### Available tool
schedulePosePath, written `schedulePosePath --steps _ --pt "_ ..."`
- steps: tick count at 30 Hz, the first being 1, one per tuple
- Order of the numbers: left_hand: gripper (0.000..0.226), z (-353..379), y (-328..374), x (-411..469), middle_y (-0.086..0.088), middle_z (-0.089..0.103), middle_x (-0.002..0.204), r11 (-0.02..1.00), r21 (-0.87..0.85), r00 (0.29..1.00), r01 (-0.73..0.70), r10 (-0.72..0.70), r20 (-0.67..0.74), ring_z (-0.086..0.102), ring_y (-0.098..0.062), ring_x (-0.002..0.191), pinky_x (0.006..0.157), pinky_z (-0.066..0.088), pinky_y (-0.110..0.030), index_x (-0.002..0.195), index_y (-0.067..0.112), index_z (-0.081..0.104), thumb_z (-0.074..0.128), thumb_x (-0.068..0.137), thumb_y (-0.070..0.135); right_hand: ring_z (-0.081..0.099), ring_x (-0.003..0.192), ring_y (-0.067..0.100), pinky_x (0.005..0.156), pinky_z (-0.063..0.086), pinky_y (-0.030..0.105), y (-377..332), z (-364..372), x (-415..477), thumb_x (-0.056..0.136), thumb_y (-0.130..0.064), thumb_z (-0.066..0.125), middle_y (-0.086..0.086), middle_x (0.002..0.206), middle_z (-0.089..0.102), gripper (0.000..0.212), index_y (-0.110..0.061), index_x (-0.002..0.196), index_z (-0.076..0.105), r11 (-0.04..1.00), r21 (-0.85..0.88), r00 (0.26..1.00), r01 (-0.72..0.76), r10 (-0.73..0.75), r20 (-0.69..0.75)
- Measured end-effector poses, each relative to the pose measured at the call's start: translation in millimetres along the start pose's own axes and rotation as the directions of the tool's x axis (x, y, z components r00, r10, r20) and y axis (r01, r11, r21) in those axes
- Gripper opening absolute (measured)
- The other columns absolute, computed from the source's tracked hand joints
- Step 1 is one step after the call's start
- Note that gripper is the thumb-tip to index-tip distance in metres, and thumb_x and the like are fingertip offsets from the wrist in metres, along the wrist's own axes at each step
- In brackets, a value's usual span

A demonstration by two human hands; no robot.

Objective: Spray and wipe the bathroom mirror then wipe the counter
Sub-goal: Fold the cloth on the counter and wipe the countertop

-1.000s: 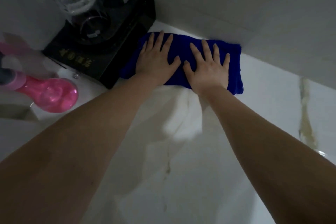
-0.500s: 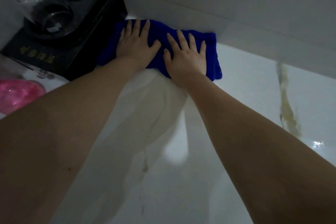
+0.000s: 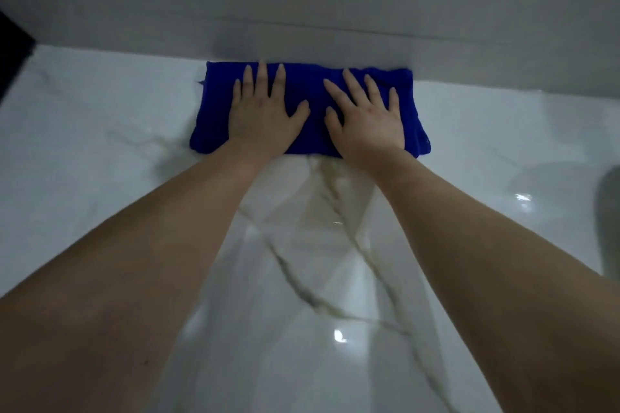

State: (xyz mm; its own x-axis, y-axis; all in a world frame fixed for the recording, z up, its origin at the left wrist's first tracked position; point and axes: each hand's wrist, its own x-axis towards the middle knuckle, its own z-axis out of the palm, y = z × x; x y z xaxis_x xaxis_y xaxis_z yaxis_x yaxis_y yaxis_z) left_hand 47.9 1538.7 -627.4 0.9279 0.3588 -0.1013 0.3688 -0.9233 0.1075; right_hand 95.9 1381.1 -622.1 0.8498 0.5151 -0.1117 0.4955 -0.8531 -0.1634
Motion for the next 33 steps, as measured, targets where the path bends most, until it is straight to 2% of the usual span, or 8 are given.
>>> schedulePosePath --steps 4,7,10,13,19,24,28,33 --pt "0.072 14 123 -11 -0.009 0.000 0.160 0.990 -0.016 0.990 -0.143 0.143 0.007 -0.002 -0.029 0.147 0.119 -0.001 -0.042 0.153 0.019 0.004 0.022 0.095 0.058 -0.001 0.149 0.020 0.119 -0.005 0.049 111 -13 -48 0.101 -0.048 0.017 -0.007 0.162 0.003 0.052 -0.040 0.152 0.010 0.987 0.030 0.988 -0.156 0.156 -0.017" --pt "0.072 25 212 -20 -0.008 -0.001 0.160 0.968 -0.014 0.967 -0.252 0.252 0.033 -0.003 -0.028 0.147 0.119 -0.002 -0.041 0.153 0.019 0.003 0.021 0.096 0.059 -0.003 0.149 0.020 0.118 -0.007 0.048 184 -19 -89 0.100 -0.047 0.018 -0.008 0.162 0.001 0.053 -0.041 0.152 0.009 0.939 0.071 0.941 -0.336 0.338 -0.025" --pt "0.071 35 278 -30 -0.008 -0.001 0.160 0.941 0.008 0.940 -0.340 0.339 0.047 -0.003 -0.028 0.147 0.119 -0.001 -0.042 0.153 0.019 0.004 0.021 0.096 0.058 -0.006 0.148 0.020 0.115 -0.010 0.049 220 -22 -117 0.101 -0.042 0.021 -0.008 0.162 -0.001 0.052 -0.038 0.152 0.012 0.838 0.186 0.851 -0.513 0.525 -0.018" --pt "0.070 39 298 -30 -0.007 -0.001 0.160 0.936 0.034 0.936 -0.351 0.349 0.039 -0.003 -0.028 0.147 0.119 -0.001 -0.042 0.153 0.020 0.003 0.020 0.097 0.057 -0.007 0.148 0.018 0.115 -0.010 0.048 224 -20 -121 0.102 -0.038 0.023 -0.007 0.162 -0.002 0.051 -0.038 0.152 0.012 0.787 0.225 0.802 -0.575 0.597 -0.038" --pt "0.069 38 290 -31 -0.007 0.001 0.161 0.928 -0.011 0.927 -0.373 0.373 0.033 -0.002 -0.028 0.147 0.119 -0.002 -0.042 0.153 0.020 0.005 0.021 0.096 0.057 -0.006 0.148 0.021 0.116 -0.007 0.055 224 -18 -118 0.100 -0.042 0.017 -0.006 0.162 -0.002 0.053 -0.038 0.152 0.008 0.796 0.152 0.802 -0.585 0.596 -0.036" --pt "0.066 35 255 -42 -0.005 0.008 0.160 0.919 -0.072 0.921 -0.388 0.389 -0.005 0.003 -0.029 0.147 0.119 -0.001 -0.043 0.153 0.023 0.012 0.023 0.096 0.056 -0.004 0.148 0.025 0.116 -0.003 0.058 213 -18 -118 0.100 -0.046 0.014 -0.003 0.162 -0.002 0.054 -0.037 0.152 0.005 0.841 0.034 0.840 -0.541 0.542 -0.026" --pt "0.066 28 201 -44 -0.004 0.004 0.161 0.947 -0.058 0.948 -0.317 0.318 0.015 0.000 -0.028 0.147 0.119 -0.003 -0.043 0.153 0.024 0.009 0.019 0.097 0.056 -0.003 0.148 0.028 0.115 -0.002 0.059 160 -14 -99 0.100 -0.046 0.016 -0.001 0.162 0.000 0.055 -0.034 0.153 0.005 0.872 -0.001 0.872 -0.490 0.489 -0.021" --pt "0.066 13 86 -38 -0.004 0.006 0.161 0.978 -0.089 0.982 -0.188 0.188 -0.006 0.000 -0.028 0.147 0.119 -0.002 -0.043 0.153 0.023 0.011 0.023 0.097 0.055 -0.005 0.148 0.028 0.116 -0.003 0.058 58 -3 -54 0.100 -0.047 0.014 -0.001 0.162 -0.002 0.056 -0.034 0.153 0.003 0.943 -0.029 0.944 -0.330 0.331 0.010"
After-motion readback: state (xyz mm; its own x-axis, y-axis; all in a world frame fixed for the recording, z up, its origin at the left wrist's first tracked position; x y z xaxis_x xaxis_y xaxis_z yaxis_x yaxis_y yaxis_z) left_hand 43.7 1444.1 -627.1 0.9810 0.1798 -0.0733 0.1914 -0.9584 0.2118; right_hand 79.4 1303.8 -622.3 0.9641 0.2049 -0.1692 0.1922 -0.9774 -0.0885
